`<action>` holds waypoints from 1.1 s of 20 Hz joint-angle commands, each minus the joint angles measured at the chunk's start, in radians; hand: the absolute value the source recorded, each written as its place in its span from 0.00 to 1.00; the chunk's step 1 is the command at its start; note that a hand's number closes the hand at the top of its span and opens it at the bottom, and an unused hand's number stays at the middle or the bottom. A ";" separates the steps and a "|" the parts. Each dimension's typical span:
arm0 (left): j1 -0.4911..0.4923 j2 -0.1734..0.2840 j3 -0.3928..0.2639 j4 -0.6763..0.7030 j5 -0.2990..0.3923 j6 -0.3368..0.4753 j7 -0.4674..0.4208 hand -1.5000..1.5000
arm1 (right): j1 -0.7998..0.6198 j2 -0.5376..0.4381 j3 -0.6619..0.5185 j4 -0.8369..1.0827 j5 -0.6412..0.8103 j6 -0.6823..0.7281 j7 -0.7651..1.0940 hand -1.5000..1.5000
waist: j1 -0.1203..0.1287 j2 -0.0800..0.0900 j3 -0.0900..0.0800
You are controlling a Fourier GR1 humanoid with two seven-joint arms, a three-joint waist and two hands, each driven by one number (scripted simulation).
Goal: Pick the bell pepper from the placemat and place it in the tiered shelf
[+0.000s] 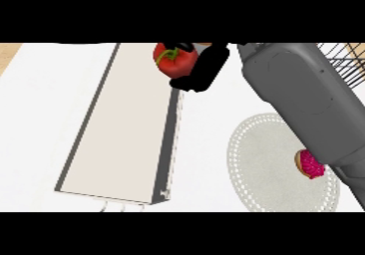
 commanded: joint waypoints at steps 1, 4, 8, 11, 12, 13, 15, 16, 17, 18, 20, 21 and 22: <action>-0.270 -0.060 0.080 -0.108 -0.032 -0.023 -0.076 0.50 | -0.062 0.072 0.051 0.053 0.039 -0.003 0.023 1.00 | -0.016 -0.005 -0.014; -0.280 -0.047 0.079 -0.116 -0.027 -0.014 -0.066 0.50 | -0.076 0.123 0.069 0.099 0.051 -0.017 0.019 1.00 | -0.015 0.003 -0.011; -0.288 -0.045 0.070 -0.113 -0.027 -0.001 -0.071 0.50 | -0.106 0.176 0.117 0.145 0.080 0.000 0.042 1.00 | -0.028 -0.004 -0.012; -0.280 -0.048 0.056 -0.100 -0.026 0.006 -0.084 0.50 | -0.088 0.248 0.129 0.192 0.052 0.017 0.032 1.00 | -0.021 0.000 -0.012; -0.283 -0.028 0.064 -0.108 -0.021 0.004 -0.081 0.50 | -0.082 0.282 0.101 0.215 -0.006 0.042 0.051 1.00 | -0.018 0.003 -0.011; -0.273 -0.038 0.051 -0.113 -0.021 0.009 -0.088 0.50 | -0.033 0.283 0.066 0.248 -0.080 0.082 0.052 1.00 | -0.024 0.011 -0.011; -0.270 -0.036 0.042 -0.105 -0.016 0.006 -0.091 0.50 | 0.012 0.285 0.056 0.284 -0.177 0.135 0.091 0.00 | -0.017 0.010 -0.013; -0.276 -0.028 0.046 -0.114 -0.021 0.015 -0.094 0.50 | 0.007 0.285 0.045 0.307 -0.203 0.152 0.104 0.00 | -0.009 0.012 -0.012; -0.278 -0.031 0.041 -0.108 -0.019 0.015 -0.093 0.50 | 0.016 0.285 0.030 0.317 -0.239 0.155 0.106 0.00 | -0.005 0.011 -0.012; -0.282 -0.028 0.045 -0.096 -0.017 0.017 -0.096 0.50 | 0.016 0.285 0.005 0.325 -0.288 0.176 0.117 0.00 | -0.008 0.007 -0.012; -0.297 -0.018 0.049 -0.102 -0.011 0.013 -0.094 0.50 | 0.019 0.286 -0.028 0.352 -0.358 0.176 0.115 0.00 | 0.006 0.012 -0.011; -0.295 -0.027 0.029 -0.086 -0.017 0.007 -0.098 0.50 | -0.002 0.286 -0.049 0.362 -0.398 0.180 0.138 0.00 | 0.009 0.005 -0.012; -0.304 -0.025 0.029 -0.088 -0.015 0.005 -0.096 0.50 | -0.006 0.286 -0.067 0.372 -0.424 0.172 0.139 0.00 | 0.006 0.006 -0.011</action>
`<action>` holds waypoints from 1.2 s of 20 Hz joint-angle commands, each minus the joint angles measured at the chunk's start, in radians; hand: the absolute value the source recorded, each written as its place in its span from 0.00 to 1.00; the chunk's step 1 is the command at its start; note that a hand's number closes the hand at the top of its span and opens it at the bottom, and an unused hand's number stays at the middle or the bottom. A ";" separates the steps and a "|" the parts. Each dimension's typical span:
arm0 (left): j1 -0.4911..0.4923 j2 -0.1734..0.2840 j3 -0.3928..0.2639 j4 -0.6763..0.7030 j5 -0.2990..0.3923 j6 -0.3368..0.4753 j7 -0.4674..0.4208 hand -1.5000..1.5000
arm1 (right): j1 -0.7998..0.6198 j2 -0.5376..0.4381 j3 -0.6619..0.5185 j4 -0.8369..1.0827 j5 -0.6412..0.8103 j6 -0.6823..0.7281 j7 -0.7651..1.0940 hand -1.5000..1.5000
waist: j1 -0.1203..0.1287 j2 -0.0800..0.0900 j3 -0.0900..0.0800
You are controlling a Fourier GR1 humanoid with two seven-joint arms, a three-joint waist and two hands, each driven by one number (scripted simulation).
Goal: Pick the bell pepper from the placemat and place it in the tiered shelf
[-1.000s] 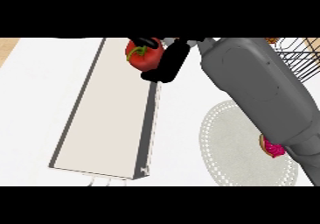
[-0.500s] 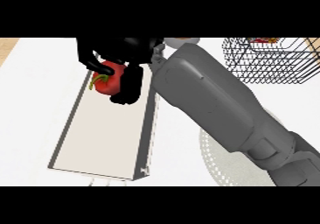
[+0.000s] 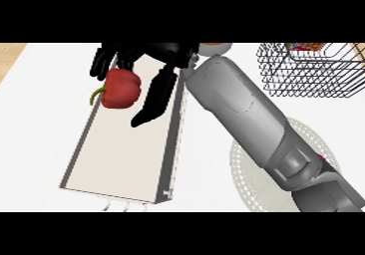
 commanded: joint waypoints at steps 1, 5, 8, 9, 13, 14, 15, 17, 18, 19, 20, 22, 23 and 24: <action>-0.267 -0.059 0.079 -0.105 -0.037 -0.025 -0.068 0.50 | 0.040 0.027 -0.034 0.063 -0.146 0.014 0.018 0.00 | -0.017 0.006 -0.015; -0.272 -0.053 0.084 -0.104 -0.019 -0.018 -0.070 0.50 | -0.002 0.027 -0.123 0.105 -0.220 -0.072 0.040 0.00 | -0.032 0.000 -0.014; -0.262 -0.055 0.076 -0.104 -0.010 0.001 -0.067 0.50 | -0.039 0.028 -0.190 0.125 -0.251 -0.168 0.050 0.00 | -0.053 -0.007 -0.014; -0.243 -0.033 0.082 -0.102 -0.001 -0.007 -0.085 0.50 | -0.060 0.028 -0.230 0.138 -0.256 -0.202 0.059 0.00 | -0.058 -0.010 -0.014; -0.238 -0.041 0.074 -0.098 0.011 0.012 -0.092 0.50 | -0.086 -0.048 -0.294 0.189 -0.262 -0.263 0.074 0.00 | -0.086 -0.001 -0.015; -0.230 -0.032 0.080 -0.108 0.013 0.026 -0.099 0.50 | -0.071 -0.067 -0.304 0.214 -0.259 -0.281 0.076 0.00 | -0.083 0.003 -0.013; -0.225 -0.034 0.071 -0.115 0.020 0.021 -0.095 0.50 | -0.086 -0.089 -0.303 0.231 -0.247 -0.293 0.095 0.00 | -0.082 0.003 -0.013; -0.232 -0.018 0.075 -0.120 0.018 0.020 -0.115 0.50 | -0.077 -0.127 -0.307 0.255 -0.238 -0.277 0.084 0.00 | -0.086 0.011 -0.013; -0.236 -0.019 0.081 -0.121 0.029 0.026 -0.110 0.50 | -0.095 -0.144 -0.313 0.265 -0.244 -0.264 0.102 0.00 | -0.085 0.010 -0.013; -0.225 -0.021 0.074 -0.117 0.027 0.032 -0.119 0.50 | -0.099 -0.185 -0.327 0.274 -0.252 -0.229 0.099 0.00 | -0.079 0.016 -0.012; -0.236 -0.025 0.070 -0.126 0.033 0.028 -0.113 0.50 | -0.103 -0.170 -0.326 0.281 -0.251 -0.237 0.092 0.00 | -0.076 0.016 -0.012; -0.241 -0.022 0.060 -0.120 0.023 0.037 -0.121 0.50 | -0.088 -0.202 -0.327 0.291 -0.248 -0.191 0.058 0.00 | -0.081 0.026 -0.010; -0.240 -0.003 0.074 -0.124 0.034 0.035 -0.127 0.50 | -0.119 -0.216 -0.341 0.293 -0.254 -0.200 0.064 0.00 | -0.071 0.020 -0.010; -0.227 -0.006 0.059 -0.120 0.025 0.043 -0.137 0.50 | -0.106 -0.250 -0.345 0.307 -0.255 -0.160 0.055 0.00 | -0.065 0.028 -0.009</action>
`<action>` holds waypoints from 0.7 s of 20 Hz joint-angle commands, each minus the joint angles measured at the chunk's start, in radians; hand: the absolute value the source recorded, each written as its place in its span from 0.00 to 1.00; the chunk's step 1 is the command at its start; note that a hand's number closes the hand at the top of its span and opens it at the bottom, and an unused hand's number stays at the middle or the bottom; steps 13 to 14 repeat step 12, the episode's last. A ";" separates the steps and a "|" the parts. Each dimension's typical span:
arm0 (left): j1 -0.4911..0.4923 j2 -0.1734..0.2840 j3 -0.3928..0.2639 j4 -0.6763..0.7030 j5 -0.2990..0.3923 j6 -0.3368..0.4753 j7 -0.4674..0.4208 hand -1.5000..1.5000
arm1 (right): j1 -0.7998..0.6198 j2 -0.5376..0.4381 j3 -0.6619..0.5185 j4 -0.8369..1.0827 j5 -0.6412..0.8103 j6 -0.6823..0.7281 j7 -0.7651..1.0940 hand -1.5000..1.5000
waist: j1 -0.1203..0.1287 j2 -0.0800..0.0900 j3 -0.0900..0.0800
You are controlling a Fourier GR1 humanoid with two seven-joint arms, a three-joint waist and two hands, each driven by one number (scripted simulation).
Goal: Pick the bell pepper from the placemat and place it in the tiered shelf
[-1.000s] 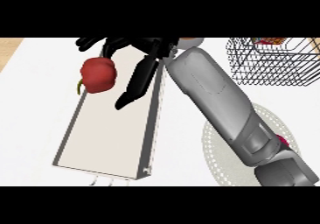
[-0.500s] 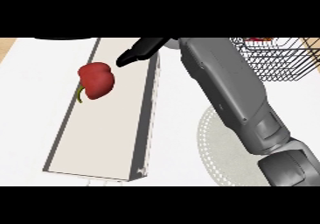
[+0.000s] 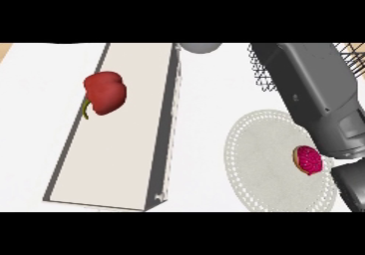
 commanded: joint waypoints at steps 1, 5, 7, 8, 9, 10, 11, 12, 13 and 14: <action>-0.256 -0.031 0.101 -0.120 -0.041 -0.024 -0.079 0.50 | -0.009 -0.061 -0.013 0.034 0.002 0.060 -0.028 0.00 | -0.014 0.008 -0.009; -0.257 -0.043 0.086 -0.122 -0.036 -0.009 -0.090 0.50 | -0.004 -0.117 -0.016 0.060 0.012 0.124 -0.064 0.00 | -0.007 0.017 -0.008; -0.268 -0.032 0.087 -0.112 -0.033 -0.012 -0.090 0.50 | -0.013 -0.130 -0.018 0.063 0.009 0.165 -0.082 0.00 | -0.009 0.017 -0.008; -0.272 -0.036 0.085 -0.118 -0.024 -0.010 -0.082 0.50 | -0.016 -0.139 -0.018 0.069 0.012 0.174 -0.087 0.00 | -0.009 0.018 -0.008; -0.267 -0.044 0.066 -0.107 -0.039 -0.005 -0.094 0.50 | -0.017 -0.157 -0.016 0.078 0.015 0.197 -0.085 0.00 | -0.007 0.016 -0.009; -0.270 -0.039 0.081 -0.107 -0.025 0.001 -0.093 0.50 | -0.014 -0.171 -0.014 0.079 0.020 0.212 -0.102 0.00 | -0.006 0.017 -0.008; -0.277 -0.036 0.075 -0.105 -0.030 -0.002 -0.100 0.50 | -0.019 -0.158 0.002 0.086 0.037 0.207 -0.104 0.00 | 0.005 0.016 -0.010; -0.276 -0.024 0.084 -0.091 -0.026 -0.001 -0.106 0.50 | -0.019 -0.178 0.004 0.098 0.042 0.225 -0.099 0.00 | 0.006 0.013 -0.010; -0.276 -0.024 0.084 -0.091 -0.026 -0.001 -0.106 0.50 | -0.019 -0.178 0.004 0.098 0.042 0.225 -0.099 0.00 | 0.006 0.013 -0.010; -0.276 -0.024 0.084 -0.091 -0.026 -0.001 -0.106 0.50 | -0.019 -0.178 0.004 0.098 0.042 0.225 -0.099 0.00 | 0.006 0.013 -0.010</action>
